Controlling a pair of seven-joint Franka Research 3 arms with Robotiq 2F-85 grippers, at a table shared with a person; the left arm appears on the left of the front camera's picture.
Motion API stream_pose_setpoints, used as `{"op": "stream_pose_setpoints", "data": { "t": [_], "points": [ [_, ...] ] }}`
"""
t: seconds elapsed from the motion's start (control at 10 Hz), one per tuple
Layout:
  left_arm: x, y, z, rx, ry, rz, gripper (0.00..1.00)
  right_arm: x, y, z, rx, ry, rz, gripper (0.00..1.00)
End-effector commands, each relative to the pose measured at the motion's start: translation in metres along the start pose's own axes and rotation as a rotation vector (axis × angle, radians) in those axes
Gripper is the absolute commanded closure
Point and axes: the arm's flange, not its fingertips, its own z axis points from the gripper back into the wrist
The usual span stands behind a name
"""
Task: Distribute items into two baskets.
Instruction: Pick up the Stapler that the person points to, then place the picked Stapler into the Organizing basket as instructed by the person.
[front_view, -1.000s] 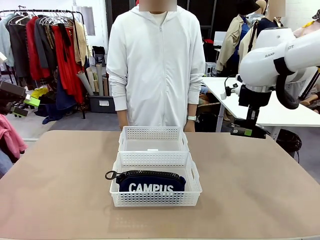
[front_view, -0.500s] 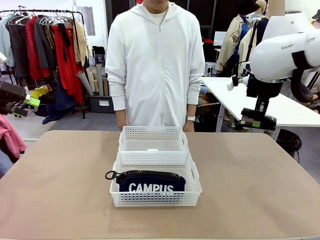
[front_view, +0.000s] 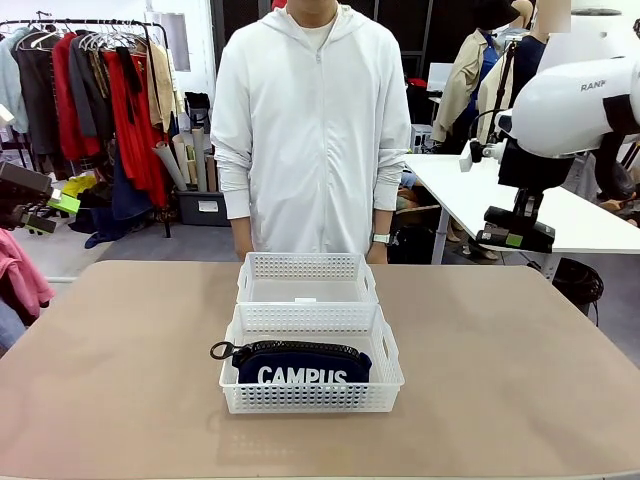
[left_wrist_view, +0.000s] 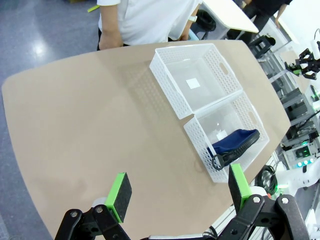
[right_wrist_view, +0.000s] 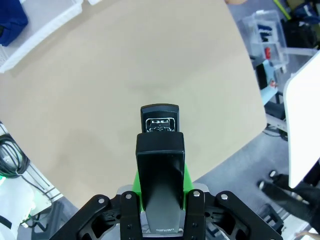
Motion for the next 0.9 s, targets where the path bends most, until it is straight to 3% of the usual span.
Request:
{"op": "stream_pose_setpoints", "data": {
  "t": [0.0, 0.8],
  "points": [
    [0.0007, 0.0, 0.0003, -0.015, -0.019, 0.002, 0.0, -0.0003, -0.0028, 0.0012, -0.001, 0.002, -0.008, 1.0],
    [0.0007, 0.0, 0.0003, -0.015, -0.019, 0.002, 0.0, -0.0003, -0.0028, 0.0012, -0.001, 0.002, -0.008, 1.0]
  ]
}}
